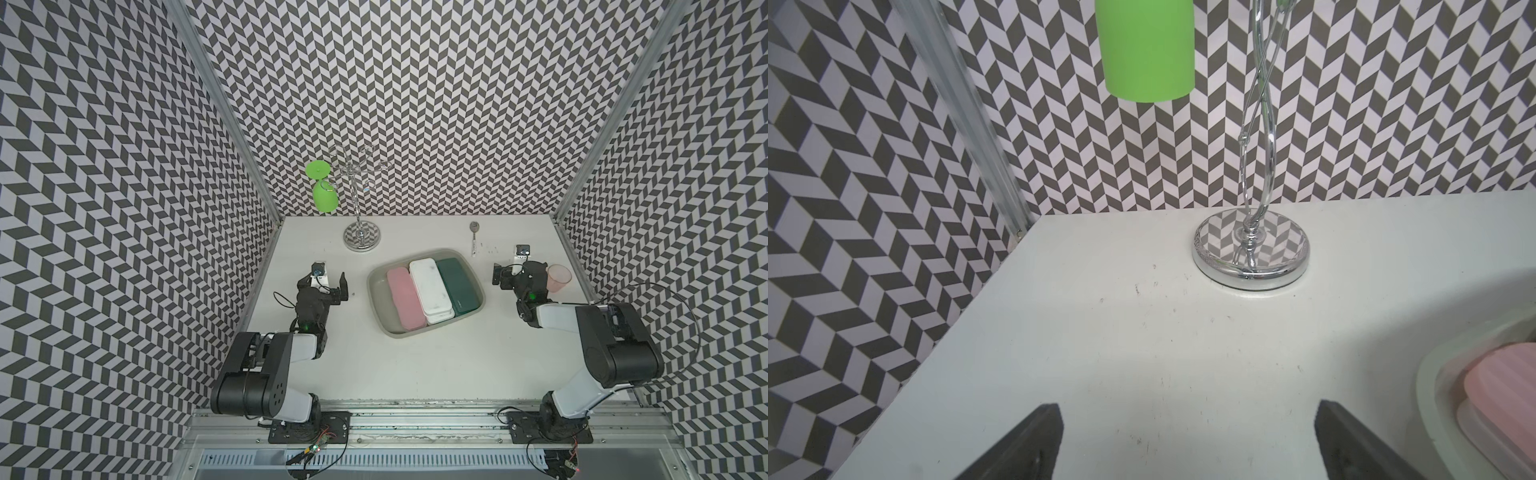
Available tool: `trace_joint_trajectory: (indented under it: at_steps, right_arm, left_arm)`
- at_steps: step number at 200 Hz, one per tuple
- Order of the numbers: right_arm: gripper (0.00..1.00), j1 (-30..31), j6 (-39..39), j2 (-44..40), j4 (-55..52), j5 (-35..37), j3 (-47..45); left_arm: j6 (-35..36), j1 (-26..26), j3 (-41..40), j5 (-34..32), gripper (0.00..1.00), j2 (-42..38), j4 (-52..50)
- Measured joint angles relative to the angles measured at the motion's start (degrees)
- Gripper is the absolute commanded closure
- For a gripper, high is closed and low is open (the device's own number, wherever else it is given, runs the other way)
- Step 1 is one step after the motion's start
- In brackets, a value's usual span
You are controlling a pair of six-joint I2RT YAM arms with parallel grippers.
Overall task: Put the pencil case into the storage box
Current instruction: Reset both arms
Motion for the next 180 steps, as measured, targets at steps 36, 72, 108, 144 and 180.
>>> trace_joint_trajectory:
  at_steps: [36, 72, 108, 144, 180]
  right_arm:
    - [0.0, -0.09, -2.23, 1.81, -1.14, -4.7, 2.54]
    - [0.0, -0.11, -1.75, -3.06, 3.45, -3.13, -6.19]
    - [0.0, -0.11, -1.46, -4.55, 8.74, -1.7, -9.44]
    - [0.0, -0.35, -0.42, -7.85, 20.2, -0.07, -18.23]
    - [0.0, -0.61, -0.55, -7.15, 29.77, -0.83, -24.61]
  left_arm:
    - [0.02, 0.87, -3.19, 3.28, 0.0, -0.04, 5.77]
    - [0.02, 1.01, -4.2, 4.76, 0.0, 2.38, 11.02]
    - [-0.44, 1.84, -4.59, 4.85, 0.0, 3.39, 12.7]
    - [-0.44, 1.84, -4.59, 5.22, 0.0, 3.39, 13.35]
    - [-0.44, 1.84, -4.59, 5.31, 0.0, 3.41, 13.51]
